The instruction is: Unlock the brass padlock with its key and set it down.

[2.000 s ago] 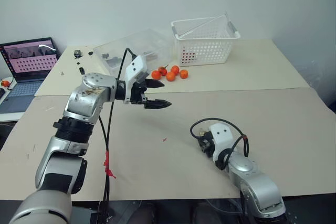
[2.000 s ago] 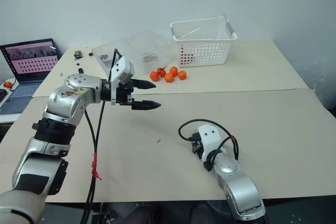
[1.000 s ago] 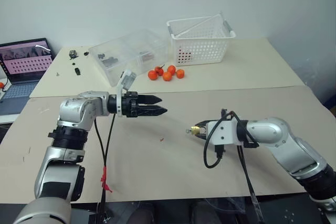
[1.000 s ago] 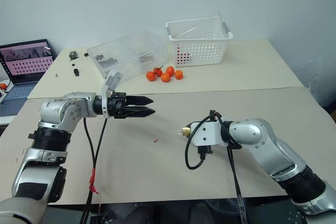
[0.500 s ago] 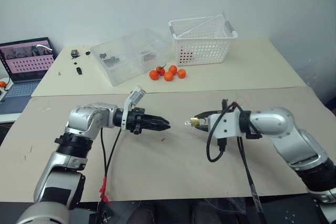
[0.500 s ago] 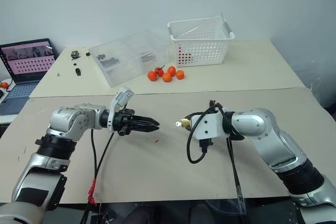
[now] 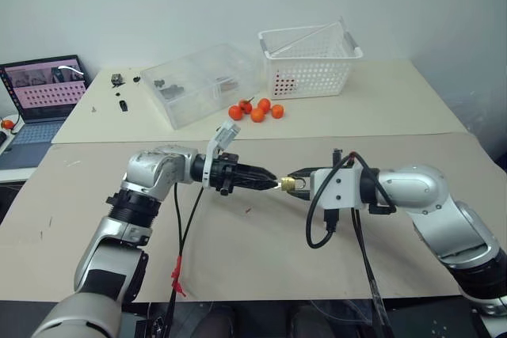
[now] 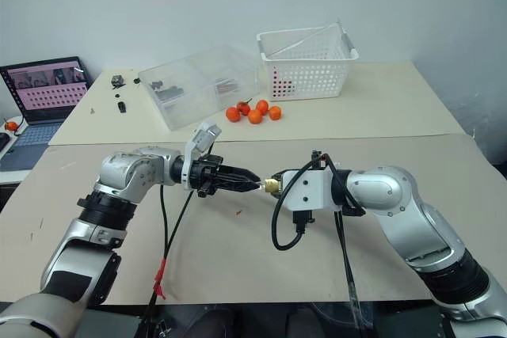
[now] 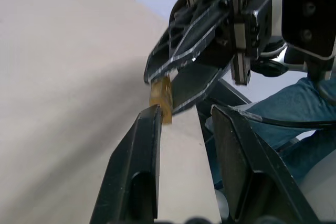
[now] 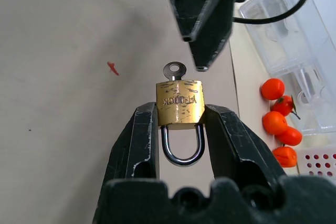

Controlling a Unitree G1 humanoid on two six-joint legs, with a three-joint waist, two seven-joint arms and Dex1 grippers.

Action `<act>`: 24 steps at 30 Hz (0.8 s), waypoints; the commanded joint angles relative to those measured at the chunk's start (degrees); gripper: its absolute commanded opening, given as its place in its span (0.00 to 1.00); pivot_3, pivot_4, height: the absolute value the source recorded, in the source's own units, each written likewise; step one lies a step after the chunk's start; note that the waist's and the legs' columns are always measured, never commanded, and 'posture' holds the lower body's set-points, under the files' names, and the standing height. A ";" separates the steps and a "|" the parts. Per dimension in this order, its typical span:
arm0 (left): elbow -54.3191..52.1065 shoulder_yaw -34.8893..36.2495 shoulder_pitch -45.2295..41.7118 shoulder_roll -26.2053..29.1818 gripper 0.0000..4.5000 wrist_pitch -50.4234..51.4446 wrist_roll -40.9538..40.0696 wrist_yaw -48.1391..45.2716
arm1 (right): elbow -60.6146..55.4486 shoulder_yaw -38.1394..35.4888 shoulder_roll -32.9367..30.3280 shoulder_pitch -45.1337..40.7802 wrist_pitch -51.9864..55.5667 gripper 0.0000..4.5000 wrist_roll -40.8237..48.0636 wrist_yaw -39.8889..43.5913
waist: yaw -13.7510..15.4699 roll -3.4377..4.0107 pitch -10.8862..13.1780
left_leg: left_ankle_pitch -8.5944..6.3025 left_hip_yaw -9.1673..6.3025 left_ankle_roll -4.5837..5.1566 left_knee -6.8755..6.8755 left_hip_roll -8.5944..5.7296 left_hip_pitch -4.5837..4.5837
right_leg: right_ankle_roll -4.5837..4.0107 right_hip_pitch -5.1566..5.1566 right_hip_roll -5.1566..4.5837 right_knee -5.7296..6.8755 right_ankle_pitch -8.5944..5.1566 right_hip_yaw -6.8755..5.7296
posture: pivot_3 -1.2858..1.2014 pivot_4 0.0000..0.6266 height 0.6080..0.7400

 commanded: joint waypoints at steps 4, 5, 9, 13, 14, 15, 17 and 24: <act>-1.10 0.58 -1.05 -0.01 0.35 -0.64 -0.25 -0.37 | -1.50 -3.01 -0.65 -0.75 -0.13 0.21 0.02 -0.12 | -0.06 -0.01 0.00 | 0.00 0.09 0.00 0.00 0.03 0.01 | 0.00 0.00 0.02 0.01 0.00 0.00 | 0.52 0.24 1.00; -1.19 0.58 -1.01 0.04 0.35 -0.58 -0.27 -0.40 | -1.48 -3.18 -0.71 -0.82 -0.08 0.21 0.14 -0.07 | -0.02 -0.01 0.00 | 0.00 0.10 0.00 0.00 0.02 0.01 | 0.00 0.00 0.01 0.01 0.00 0.00 | 0.52 0.24 1.00; -0.25 0.94 -1.37 0.60 0.35 -1.05 0.13 -0.50 | -1.42 -4.07 -0.88 -2.03 0.54 0.21 0.77 0.30 | 0.05 -0.01 0.00 | 0.00 0.11 0.00 0.03 0.00 -0.01 | 0.00 0.00 -0.01 0.00 0.00 0.01 | 0.52 0.24 1.00; 2.04 2.10 -2.45 0.68 0.35 -1.80 0.55 0.23 | -2.04 -4.99 -0.76 -3.32 2.10 0.21 1.60 0.72 | 0.01 -0.01 0.00 | 0.00 0.12 0.00 0.03 0.01 0.00 | -0.01 0.00 0.00 0.00 0.01 0.01 | 0.52 0.24 1.00; 2.45 2.63 -2.77 0.38 0.35 -1.57 0.28 0.71 | -2.52 -5.16 -0.79 -3.34 2.59 0.21 1.85 0.88 | 0.06 -0.01 0.01 | 0.00 0.12 0.00 0.03 0.02 0.00 | -0.01 0.00 0.01 0.00 0.01 0.01 | 0.52 0.24 1.00; 2.52 3.02 -2.97 0.08 0.35 -1.28 -0.04 1.11 | -2.92 -5.31 -0.85 -3.25 2.93 0.21 1.98 0.98 | 0.11 -0.01 0.01 | 0.00 0.12 0.00 0.03 0.02 0.00 | -0.01 0.00 0.02 0.00 0.01 -0.02 | 0.52 0.24 1.00; 2.15 3.40 -3.02 -0.33 0.35 -0.90 -0.43 1.55 | -3.63 -5.54 -1.02 -2.94 3.56 0.21 2.25 1.13 | 0.11 -0.01 0.01 | 0.00 0.11 0.00 0.02 0.03 0.00 | -0.01 0.00 0.01 0.00 0.01 -0.02 | 0.52 0.24 1.00; 1.00 3.25 -2.64 -1.21 0.35 -0.61 -0.77 2.29 | -5.33 -5.61 -1.08 -2.48 6.19 0.21 2.81 0.99 | 0.07 -0.01 0.01 | 0.00 0.13 0.00 0.04 0.00 -0.02 | -0.01 0.00 -0.03 -0.01 0.01 0.03 | 0.52 0.24 1.00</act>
